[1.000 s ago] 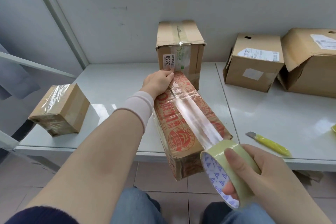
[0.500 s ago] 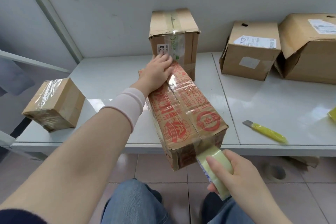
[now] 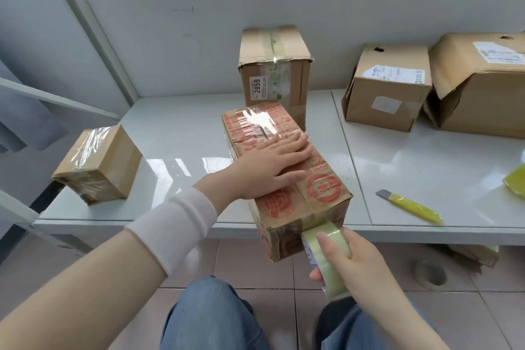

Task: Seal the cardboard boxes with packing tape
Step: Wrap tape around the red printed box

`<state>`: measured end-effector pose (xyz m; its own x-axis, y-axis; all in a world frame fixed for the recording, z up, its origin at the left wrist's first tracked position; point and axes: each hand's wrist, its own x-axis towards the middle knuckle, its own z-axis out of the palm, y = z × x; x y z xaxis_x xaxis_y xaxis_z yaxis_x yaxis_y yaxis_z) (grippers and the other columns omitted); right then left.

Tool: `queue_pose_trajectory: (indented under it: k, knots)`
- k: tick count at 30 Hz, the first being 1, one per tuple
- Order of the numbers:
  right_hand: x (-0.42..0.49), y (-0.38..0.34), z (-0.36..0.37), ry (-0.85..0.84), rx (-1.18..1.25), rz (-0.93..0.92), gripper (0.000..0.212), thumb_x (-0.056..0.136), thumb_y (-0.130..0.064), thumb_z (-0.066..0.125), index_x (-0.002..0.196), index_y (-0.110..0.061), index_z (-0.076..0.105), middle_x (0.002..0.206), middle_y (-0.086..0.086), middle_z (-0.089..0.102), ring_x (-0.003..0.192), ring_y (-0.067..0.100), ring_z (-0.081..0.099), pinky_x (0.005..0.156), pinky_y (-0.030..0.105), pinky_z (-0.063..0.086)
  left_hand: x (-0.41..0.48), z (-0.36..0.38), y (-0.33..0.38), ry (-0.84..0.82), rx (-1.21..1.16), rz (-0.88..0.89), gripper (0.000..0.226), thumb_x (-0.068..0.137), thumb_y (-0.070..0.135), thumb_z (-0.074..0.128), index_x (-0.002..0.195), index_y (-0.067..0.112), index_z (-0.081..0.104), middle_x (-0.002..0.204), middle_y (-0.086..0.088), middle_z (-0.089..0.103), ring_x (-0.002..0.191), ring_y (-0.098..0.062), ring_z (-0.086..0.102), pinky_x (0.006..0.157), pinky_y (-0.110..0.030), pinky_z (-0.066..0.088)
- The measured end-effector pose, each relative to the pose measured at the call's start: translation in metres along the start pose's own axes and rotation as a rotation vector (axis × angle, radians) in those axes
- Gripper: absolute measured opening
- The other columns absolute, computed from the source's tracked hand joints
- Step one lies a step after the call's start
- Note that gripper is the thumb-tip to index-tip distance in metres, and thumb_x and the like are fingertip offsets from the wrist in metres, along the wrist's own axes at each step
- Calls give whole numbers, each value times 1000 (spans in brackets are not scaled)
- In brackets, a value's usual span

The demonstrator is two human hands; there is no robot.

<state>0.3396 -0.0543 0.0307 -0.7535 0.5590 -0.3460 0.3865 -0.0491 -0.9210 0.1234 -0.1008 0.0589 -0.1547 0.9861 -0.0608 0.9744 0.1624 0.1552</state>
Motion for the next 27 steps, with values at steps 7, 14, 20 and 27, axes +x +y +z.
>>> queue_pose_trajectory:
  k: [7, 14, 20, 27]
  knots:
    - [-6, 4, -7, -92, 53, -47, 22, 96, -28, 44, 100, -11, 58, 66, 7, 71, 61, 14, 65, 64, 35, 53, -65, 52, 7, 387, -1, 181, 78, 85, 70, 38, 147, 24, 27, 154, 0, 29, 146, -16, 15, 118, -48, 7]
    - [-17, -35, -16, -139, 70, -229, 24, 96, -25, 41, 93, -8, 58, 58, 5, 67, 50, 14, 62, 51, 24, 53, -54, 50, 5, 630, -21, 296, 40, 95, 33, 50, 128, 11, 48, 136, -9, 54, 133, -26, 43, 109, -46, 35]
    - [-17, -120, -24, -208, 214, -405, 32, 91, -32, 44, 92, -6, 62, 66, 4, 71, 56, 14, 65, 56, 24, 57, -53, -21, 19, 825, -607, 16, 12, 88, 21, 52, 99, 24, 56, 112, 14, 62, 105, 3, 57, 90, -14, 41]
    - [35, -187, -3, -196, 285, -623, 19, 96, -17, 46, 105, -5, 58, 80, 6, 71, 69, 13, 66, 64, 24, 56, -22, -83, -12, 874, -1034, -313, 14, 94, 23, 52, 80, 21, 54, 86, -9, 53, 79, -16, 49, 67, -25, 39]
